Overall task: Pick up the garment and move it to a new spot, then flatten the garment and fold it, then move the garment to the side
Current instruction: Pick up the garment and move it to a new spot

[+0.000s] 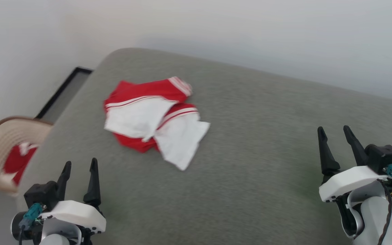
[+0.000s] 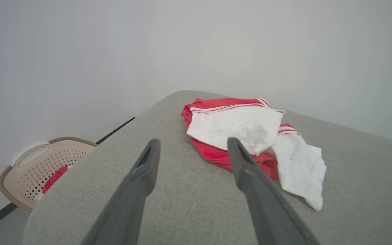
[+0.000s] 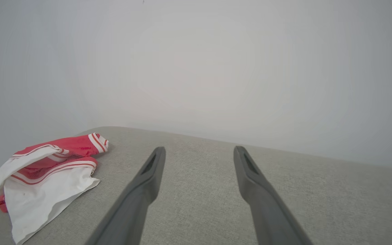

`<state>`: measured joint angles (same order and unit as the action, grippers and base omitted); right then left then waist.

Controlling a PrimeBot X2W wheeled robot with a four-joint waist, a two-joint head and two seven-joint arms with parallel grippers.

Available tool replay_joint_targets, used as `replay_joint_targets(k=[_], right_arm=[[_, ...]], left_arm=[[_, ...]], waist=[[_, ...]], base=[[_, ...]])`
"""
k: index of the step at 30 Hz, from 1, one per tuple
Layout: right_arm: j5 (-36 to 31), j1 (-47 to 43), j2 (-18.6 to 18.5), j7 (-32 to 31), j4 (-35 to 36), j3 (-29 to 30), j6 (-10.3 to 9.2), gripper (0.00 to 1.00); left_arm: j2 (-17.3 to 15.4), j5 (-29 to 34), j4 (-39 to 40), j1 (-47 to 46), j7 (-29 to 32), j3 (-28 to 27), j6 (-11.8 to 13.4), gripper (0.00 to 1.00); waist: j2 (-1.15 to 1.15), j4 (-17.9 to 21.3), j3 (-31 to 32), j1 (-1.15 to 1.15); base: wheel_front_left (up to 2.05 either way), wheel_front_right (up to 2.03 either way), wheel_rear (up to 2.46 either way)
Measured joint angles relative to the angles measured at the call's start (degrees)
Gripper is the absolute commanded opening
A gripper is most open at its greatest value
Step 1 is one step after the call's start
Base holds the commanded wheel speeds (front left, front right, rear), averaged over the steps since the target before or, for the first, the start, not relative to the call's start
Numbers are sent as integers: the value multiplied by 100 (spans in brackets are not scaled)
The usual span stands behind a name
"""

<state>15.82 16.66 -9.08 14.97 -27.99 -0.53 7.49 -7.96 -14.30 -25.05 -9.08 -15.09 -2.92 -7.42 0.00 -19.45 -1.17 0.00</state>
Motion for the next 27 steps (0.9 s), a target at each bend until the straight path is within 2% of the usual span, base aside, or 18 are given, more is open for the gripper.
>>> replay_joint_targets(k=[6,10,20,27], right_arm=[[43,12,-15,0,1,-124,0,100],[56,242,10,0,-86,-531,0,100],[310,856,8,0,-534,-1372,1,100],[532,868,-116,0,-575,-1522,1,100]], left_arm=[[94,7,7,2,0,-44,-8,100],[174,-47,237,126,0,-368,-8,100],[432,-211,748,492,0,-899,-8,100],[489,-225,875,589,0,-862,-8,100]], waist=[[0,-719,-60,0],[0,-1077,-152,0],[0,-1280,-454,0],[0,-1263,-409,0]], base=[[0,0,0],[0,0,0],[-5,-5,-5],[-7,-7,-7]])
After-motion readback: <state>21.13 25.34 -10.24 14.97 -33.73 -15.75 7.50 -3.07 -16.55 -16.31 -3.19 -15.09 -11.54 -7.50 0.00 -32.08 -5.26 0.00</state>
